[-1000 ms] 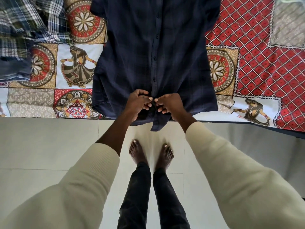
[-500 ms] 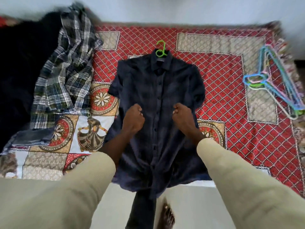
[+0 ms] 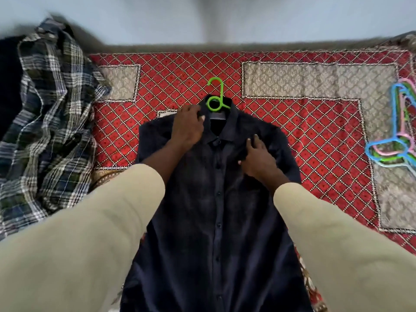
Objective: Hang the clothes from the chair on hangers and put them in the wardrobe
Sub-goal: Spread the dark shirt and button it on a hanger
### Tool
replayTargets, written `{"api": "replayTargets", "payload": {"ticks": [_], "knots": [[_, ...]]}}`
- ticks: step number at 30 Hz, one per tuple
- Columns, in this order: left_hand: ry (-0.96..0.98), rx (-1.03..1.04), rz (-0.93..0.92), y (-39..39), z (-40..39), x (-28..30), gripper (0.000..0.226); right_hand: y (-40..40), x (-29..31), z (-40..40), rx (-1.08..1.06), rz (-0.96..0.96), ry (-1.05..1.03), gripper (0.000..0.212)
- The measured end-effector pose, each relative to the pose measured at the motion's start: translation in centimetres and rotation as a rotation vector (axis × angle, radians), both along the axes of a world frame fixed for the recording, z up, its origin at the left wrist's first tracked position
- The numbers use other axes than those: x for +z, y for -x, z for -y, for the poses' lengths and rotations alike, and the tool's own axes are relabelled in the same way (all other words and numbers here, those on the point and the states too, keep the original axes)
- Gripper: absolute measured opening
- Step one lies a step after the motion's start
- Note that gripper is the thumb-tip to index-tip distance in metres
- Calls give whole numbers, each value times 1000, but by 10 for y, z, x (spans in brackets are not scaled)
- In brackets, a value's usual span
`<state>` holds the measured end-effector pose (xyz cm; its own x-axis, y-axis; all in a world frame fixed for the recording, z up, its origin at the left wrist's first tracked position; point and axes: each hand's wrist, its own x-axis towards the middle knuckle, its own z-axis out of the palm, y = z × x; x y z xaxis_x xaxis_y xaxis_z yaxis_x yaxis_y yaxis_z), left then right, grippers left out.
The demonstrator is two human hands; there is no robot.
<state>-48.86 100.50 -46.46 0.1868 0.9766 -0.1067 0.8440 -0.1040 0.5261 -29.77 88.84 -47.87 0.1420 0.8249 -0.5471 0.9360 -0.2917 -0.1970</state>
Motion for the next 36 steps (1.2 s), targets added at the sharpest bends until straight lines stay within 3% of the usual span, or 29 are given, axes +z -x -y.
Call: {"api": "replayTargets", "payload": {"ticks": [4,8,12,15,20,22,25,30,32,36], "knots": [[216,-37,-45,-12,-58,-9,57,11,-18,-4,-37,72,2,84],[357,-76,-37,-16,-85,-8,37,12,-17,-14,-23,99,79,84],[350,43,119,-18,-82,-2,28,5,-16,-20,-13,78,94,83],[317,-12,118,-12,-67,10,38,1,-6,-20,23,79,96,79],[192,-76,193,-4,-33,51,35,-5,41,-11,10,59,-153,32],[170,-99,244,-2,-14,73,33,-1,63,-6,-64,27,-309,28],[99,-164,187,2,24,123,16,1,104,14,-58,27,-510,42],[-190,-92,270,13,118,244,18,-1,214,75,-26,-10,-586,70],[-263,-96,300,18,165,304,19,-2,271,107,-1,-31,-641,66],[-472,-175,234,32,279,444,21,-3,419,198,109,-42,-807,36]]}}
